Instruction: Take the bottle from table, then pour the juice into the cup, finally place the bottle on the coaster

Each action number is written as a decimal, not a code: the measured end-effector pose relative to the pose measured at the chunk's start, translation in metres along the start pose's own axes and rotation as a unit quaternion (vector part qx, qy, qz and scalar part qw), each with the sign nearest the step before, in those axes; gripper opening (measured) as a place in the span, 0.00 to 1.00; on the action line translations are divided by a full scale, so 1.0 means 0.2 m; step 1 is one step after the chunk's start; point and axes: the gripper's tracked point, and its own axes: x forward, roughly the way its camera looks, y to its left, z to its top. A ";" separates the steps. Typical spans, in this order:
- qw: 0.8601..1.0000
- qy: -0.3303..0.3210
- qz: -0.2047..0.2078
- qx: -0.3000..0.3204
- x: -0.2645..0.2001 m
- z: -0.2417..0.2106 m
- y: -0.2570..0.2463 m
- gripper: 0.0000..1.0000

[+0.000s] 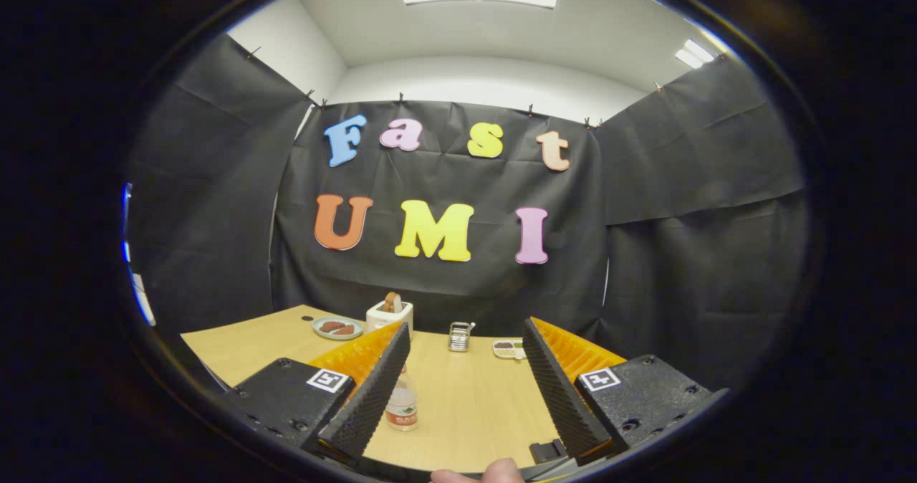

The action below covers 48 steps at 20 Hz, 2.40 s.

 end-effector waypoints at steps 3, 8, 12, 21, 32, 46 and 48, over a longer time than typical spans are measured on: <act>1.000 0.009 0.012 0.011 0.04 -0.08 0.04 1.00; 0.996 0.063 0.050 0.028 0.15 -0.37 0.13 1.00; 0.989 0.117 0.076 0.051 0.22 -0.60 0.22 1.00; 0.970 0.216 0.100 0.049 0.36 -1.11 0.41 1.00; 0.963 0.237 0.106 0.078 0.63 -1.40 0.58 1.00; 0.978 0.181 0.078 0.068 0.77 -1.21 0.62 0.79; 0.984 0.165 0.072 0.020 0.78 -1.14 0.62 0.77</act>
